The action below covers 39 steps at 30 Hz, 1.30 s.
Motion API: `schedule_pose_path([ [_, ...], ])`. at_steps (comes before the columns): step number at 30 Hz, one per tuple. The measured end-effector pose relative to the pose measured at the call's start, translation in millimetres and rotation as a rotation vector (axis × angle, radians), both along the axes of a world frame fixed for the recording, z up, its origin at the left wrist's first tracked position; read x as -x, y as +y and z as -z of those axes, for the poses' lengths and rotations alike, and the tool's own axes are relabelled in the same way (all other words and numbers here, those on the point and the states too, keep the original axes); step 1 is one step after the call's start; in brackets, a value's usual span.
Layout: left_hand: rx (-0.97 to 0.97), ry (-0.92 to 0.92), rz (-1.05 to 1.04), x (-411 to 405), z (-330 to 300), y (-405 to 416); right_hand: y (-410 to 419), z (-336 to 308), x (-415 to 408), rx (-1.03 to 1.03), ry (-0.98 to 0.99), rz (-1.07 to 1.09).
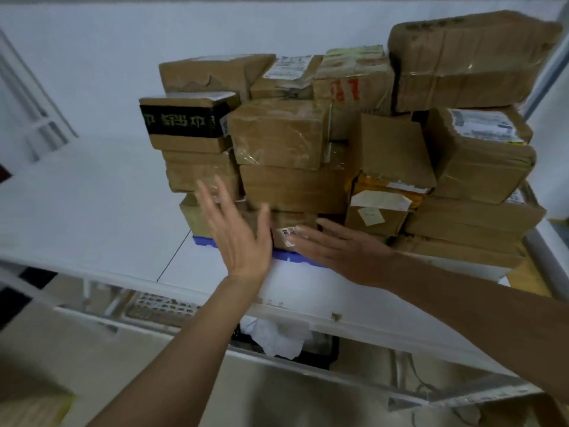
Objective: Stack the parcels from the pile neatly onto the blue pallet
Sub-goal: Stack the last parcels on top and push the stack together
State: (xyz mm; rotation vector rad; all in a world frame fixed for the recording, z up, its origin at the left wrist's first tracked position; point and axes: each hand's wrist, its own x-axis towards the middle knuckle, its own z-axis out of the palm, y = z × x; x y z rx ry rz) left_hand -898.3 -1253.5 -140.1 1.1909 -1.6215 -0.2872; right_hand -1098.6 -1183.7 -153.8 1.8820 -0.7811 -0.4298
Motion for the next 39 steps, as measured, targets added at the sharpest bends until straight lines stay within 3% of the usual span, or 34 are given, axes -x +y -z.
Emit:
schedule_pose_path([
  [6,-0.323,0.471,-0.384,-15,-20,-61,-54,-33,-35,0.011,-0.06,0.014],
  [10,-0.469,0.6,-0.362,-29,-17,-100,-71,-35,-37,-0.068,-0.078,0.072],
  [16,-0.513,0.489,-0.351,-33,2,-106,-77,-34,-31,-0.092,-0.125,0.113],
  [23,-0.463,0.587,-0.334,-34,0,-105,-76,-35,-30,-0.08,-0.112,0.112],
  [30,-0.561,0.594,-0.234,-45,-3,-105,-75,-36,-41,-0.07,-0.127,0.128],
  [39,-0.718,0.748,0.099,-86,-30,-118,-115,-67,-137,0.025,-0.203,0.005],
])
